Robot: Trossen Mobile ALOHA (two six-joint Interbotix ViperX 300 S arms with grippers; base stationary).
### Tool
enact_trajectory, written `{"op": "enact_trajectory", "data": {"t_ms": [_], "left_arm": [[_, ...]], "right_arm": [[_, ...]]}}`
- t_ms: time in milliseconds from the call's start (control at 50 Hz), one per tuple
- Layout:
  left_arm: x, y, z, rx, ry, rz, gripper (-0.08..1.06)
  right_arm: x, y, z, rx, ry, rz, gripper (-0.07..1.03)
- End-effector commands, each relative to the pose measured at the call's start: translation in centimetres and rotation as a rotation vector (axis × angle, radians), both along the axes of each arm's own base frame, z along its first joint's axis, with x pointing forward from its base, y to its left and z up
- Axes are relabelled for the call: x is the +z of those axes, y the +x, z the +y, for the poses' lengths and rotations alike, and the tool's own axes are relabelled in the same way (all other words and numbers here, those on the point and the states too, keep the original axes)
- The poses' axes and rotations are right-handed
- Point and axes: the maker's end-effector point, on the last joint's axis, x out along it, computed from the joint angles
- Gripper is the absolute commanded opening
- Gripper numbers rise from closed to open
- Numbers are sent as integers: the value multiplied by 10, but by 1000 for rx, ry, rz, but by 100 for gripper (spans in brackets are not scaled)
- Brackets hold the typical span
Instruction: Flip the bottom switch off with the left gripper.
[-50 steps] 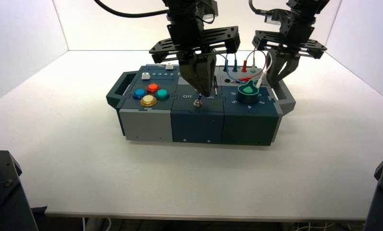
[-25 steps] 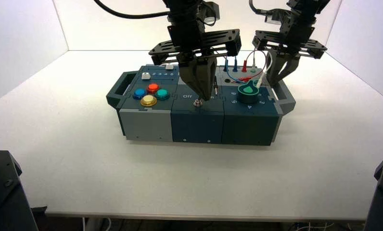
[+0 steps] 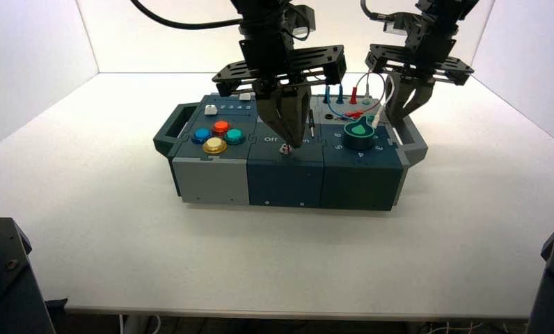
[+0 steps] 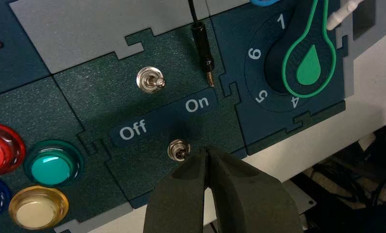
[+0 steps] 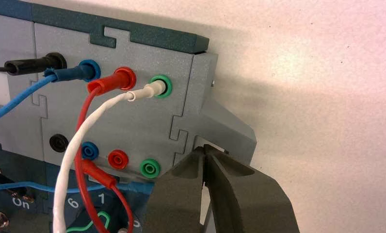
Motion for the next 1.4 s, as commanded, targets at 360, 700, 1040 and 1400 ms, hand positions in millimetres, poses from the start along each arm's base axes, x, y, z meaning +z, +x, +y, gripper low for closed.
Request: {"op": "enact_trajectory", "data": {"t_ms": [360, 700, 1040, 1400], "left_arm": [[22, 11, 12, 42, -33, -41, -3], [38, 8, 13, 33, -51, -44, -3], [54, -7, 23, -19, -36, -17, -3], [60, -13, 28, -102, -27, -25, -3]], "right_arm": [[9, 2, 3, 16, 3, -28, -2], [9, 2, 3, 14, 3, -30, -2], [12, -2, 2, 12, 6, -32, -2], [20, -14, 0, 17, 8, -34, -2]]}}
